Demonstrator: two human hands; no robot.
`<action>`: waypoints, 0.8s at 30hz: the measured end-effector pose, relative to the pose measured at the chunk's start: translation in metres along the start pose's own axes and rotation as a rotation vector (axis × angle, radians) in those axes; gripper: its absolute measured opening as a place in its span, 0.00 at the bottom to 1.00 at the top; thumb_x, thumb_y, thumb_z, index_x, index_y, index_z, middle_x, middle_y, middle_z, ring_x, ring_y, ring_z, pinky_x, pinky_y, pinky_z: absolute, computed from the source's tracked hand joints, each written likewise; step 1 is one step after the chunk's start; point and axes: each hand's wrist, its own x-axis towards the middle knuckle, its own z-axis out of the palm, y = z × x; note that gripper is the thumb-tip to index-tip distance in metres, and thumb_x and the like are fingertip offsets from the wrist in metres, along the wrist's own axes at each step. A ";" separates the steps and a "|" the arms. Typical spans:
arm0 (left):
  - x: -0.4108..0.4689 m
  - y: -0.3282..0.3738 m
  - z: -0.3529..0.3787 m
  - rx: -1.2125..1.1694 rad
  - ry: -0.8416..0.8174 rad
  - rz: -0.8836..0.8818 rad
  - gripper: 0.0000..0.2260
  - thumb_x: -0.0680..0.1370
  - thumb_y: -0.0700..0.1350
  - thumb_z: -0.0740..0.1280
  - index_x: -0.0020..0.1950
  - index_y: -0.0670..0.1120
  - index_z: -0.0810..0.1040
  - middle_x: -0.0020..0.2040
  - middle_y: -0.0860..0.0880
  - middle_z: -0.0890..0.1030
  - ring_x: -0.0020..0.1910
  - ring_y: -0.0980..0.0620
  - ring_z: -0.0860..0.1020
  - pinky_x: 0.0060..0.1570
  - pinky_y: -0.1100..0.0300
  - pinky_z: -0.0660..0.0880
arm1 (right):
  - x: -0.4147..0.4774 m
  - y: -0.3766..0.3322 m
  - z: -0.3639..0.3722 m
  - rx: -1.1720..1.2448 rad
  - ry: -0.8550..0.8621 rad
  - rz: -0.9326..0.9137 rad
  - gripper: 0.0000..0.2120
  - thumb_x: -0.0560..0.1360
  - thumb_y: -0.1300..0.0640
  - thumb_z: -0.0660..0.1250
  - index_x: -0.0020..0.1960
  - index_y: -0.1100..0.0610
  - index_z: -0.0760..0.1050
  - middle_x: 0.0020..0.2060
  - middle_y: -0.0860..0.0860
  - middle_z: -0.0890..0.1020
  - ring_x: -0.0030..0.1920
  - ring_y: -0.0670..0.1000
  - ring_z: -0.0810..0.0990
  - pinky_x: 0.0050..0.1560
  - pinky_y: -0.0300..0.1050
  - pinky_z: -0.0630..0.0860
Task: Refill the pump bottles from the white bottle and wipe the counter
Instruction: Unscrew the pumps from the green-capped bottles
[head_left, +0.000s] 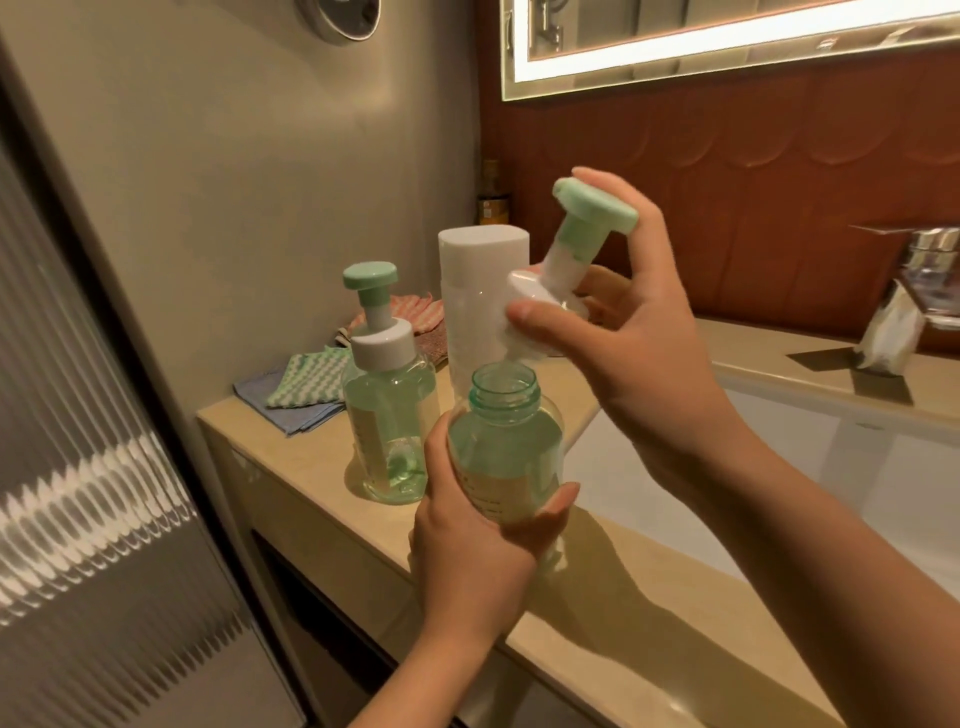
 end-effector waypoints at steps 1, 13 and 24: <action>0.000 0.000 0.000 0.010 0.002 -0.002 0.36 0.55 0.68 0.72 0.58 0.76 0.57 0.50 0.70 0.75 0.51 0.60 0.77 0.51 0.59 0.76 | 0.001 0.001 -0.002 0.036 0.046 0.003 0.33 0.70 0.62 0.73 0.69 0.46 0.62 0.53 0.46 0.75 0.51 0.47 0.79 0.47 0.41 0.78; 0.002 0.004 0.000 0.005 -0.021 -0.025 0.36 0.54 0.68 0.70 0.55 0.80 0.53 0.50 0.83 0.66 0.51 0.81 0.66 0.46 0.77 0.63 | 0.010 0.016 -0.026 0.386 0.600 0.246 0.27 0.72 0.54 0.69 0.67 0.43 0.60 0.56 0.50 0.73 0.55 0.51 0.76 0.45 0.41 0.76; -0.001 0.005 -0.001 -0.003 -0.003 -0.042 0.39 0.56 0.61 0.79 0.52 0.80 0.54 0.47 0.75 0.69 0.46 0.77 0.69 0.51 0.63 0.65 | 0.011 0.039 -0.024 0.868 0.714 0.506 0.32 0.70 0.55 0.72 0.70 0.55 0.64 0.58 0.59 0.72 0.50 0.56 0.79 0.38 0.42 0.80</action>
